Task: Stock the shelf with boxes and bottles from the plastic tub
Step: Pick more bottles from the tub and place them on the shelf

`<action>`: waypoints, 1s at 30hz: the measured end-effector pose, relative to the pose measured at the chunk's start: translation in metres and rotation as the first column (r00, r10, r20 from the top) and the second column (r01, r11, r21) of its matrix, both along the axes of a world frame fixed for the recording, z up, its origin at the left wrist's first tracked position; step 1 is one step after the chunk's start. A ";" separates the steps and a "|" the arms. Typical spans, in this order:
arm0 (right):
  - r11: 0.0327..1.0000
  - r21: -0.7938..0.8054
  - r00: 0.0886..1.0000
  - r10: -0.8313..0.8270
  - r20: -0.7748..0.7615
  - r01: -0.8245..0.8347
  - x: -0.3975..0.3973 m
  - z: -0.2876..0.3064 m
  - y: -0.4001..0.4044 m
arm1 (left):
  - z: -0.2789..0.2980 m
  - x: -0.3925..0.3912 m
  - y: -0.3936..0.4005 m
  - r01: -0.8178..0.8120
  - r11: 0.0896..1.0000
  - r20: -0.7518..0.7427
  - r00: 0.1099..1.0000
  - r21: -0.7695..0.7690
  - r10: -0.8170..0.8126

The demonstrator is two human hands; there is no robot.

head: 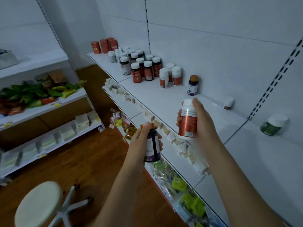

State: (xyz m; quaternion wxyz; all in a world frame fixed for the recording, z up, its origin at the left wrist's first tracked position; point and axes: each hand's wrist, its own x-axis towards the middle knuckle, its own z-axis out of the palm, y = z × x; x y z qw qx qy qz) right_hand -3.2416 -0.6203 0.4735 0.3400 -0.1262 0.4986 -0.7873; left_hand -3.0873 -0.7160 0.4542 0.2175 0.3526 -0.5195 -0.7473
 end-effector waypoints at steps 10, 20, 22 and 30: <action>0.955 0.152 0.967 -0.248 -0.058 0.255 -0.074 -0.037 -0.060 | -0.033 -0.111 -0.105 0.136 0.990 -0.023 0.991 0.032 -0.135; 0.604 0.240 0.635 -0.609 -0.475 0.760 -0.117 -0.071 -0.100 | -0.057 -0.244 -0.177 0.599 0.698 0.028 0.766 -0.392 -0.643; 0.556 0.221 0.573 -0.606 -0.552 0.801 -0.113 -0.081 -0.103 | -0.066 -0.260 -0.181 0.594 0.581 0.026 0.712 -0.556 -0.702; 0.399 0.399 0.558 -0.465 -0.688 0.825 -0.110 -0.120 -0.102 | -0.116 -0.295 -0.196 0.476 0.040 0.410 0.796 -0.879 -0.445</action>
